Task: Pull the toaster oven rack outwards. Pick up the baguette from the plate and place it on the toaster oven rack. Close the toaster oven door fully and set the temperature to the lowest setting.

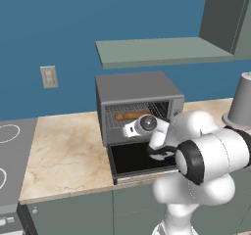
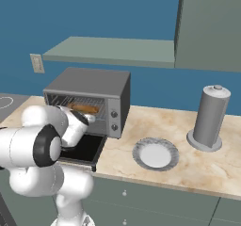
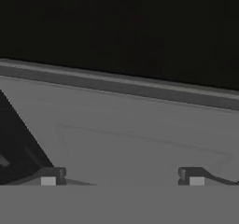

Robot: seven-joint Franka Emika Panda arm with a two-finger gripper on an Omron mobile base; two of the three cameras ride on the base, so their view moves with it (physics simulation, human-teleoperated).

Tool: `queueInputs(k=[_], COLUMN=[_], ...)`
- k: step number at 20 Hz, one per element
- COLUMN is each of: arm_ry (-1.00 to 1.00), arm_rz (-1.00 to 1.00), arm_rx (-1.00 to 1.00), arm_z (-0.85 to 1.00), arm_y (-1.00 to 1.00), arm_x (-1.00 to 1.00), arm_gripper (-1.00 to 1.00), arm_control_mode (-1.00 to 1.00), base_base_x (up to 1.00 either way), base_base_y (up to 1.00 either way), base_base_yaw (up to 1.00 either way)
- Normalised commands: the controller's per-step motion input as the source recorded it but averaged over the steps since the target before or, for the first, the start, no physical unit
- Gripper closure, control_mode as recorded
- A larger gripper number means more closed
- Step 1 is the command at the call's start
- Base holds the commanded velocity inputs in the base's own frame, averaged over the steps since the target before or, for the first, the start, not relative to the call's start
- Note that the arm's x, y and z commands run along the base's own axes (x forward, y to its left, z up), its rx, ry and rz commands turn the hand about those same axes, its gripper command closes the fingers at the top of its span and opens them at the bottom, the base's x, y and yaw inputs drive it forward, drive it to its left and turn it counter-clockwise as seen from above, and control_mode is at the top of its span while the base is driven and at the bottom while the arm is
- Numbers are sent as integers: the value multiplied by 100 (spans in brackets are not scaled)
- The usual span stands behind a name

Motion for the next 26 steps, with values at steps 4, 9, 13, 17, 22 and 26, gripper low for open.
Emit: queueInputs(k=[4, 9, 13, 17, 22, 26], arm_ry=[-11, -2, 4, 10, 27, 7], arm_rz=[0, 9, 16, 12, 6, 0], arm_rx=[6, 11, 8, 5, 1, 3], arm_z=[46, 92, 100, 100, 90, 46], arm_y=[-18, 3, 21, 14, 1, 0], arm_x=[26, -70, -53, -16, -4, -24], arm_gripper=[-100, -100, -100, -100, -100, -100], arm_control_mode=[-100, -100, -100, -100, -100, -100], base_base_x=[0, 0, 0, 0, 0, 0], base_base_y=[0, 0, 0, 0, 0, 0], base_base_yaw=[0, 0, 0, 0, 0, 0])
